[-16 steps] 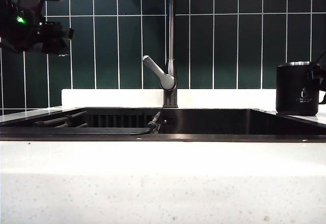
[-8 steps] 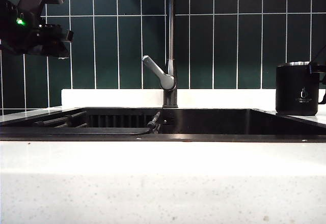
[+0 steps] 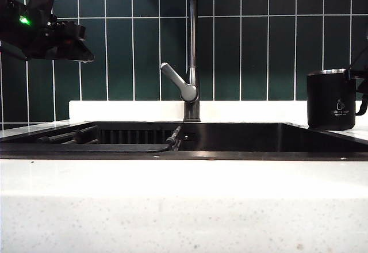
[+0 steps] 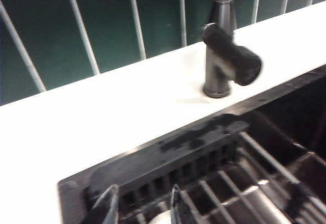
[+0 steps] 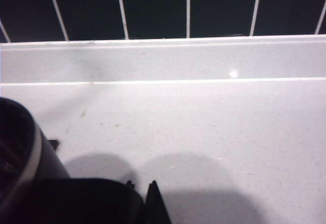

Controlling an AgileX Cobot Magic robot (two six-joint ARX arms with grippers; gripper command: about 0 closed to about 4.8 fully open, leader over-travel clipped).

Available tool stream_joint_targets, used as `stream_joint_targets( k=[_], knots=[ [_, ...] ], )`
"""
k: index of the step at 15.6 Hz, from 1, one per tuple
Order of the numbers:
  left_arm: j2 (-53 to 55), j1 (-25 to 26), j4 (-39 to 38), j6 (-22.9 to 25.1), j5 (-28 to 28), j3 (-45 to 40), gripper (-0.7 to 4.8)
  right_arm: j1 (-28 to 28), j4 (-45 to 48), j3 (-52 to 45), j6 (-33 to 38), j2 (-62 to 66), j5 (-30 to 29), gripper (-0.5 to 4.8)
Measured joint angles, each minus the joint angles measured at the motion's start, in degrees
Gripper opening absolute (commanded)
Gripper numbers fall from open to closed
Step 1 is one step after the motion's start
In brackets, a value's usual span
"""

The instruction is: Pick up the mug next to the sink, go to the faucet to get some water, pour the water into the sink, and finally put the mug back to its place.

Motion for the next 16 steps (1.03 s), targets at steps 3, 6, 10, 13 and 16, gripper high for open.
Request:
stream_joint_targets(
  k=[3, 6, 10, 13, 16],
  knots=[
    [0.02, 0.0, 1.44, 0.0, 4.94, 0.04, 1.29, 1.29, -1.25, 0.04, 0.85, -4.52, -2.8, -0.03],
    [1.92, 0.0, 2.34, -0.22, 5.77, 2.23, 1.29, 2.56, -1.66, 2.84, 4.79, -8.74, -5.35, -0.03],
    [9.07, 0.0, 2.45, -4.66, 10.64, 12.15, 1.3, 10.62, -9.01, 7.61, 2.95, -10.69, -9.27, -0.03],
    [15.65, 0.0, 1.25, -6.47, 16.57, 20.37, 1.3, 16.61, -16.98, 13.42, -1.55, -10.67, -9.27, -0.03],
    [22.45, 0.02, 1.42, -7.48, 22.64, 28.39, 1.34, 21.0, -22.05, 17.66, -2.51, -10.62, -8.46, -0.03]
  ],
)
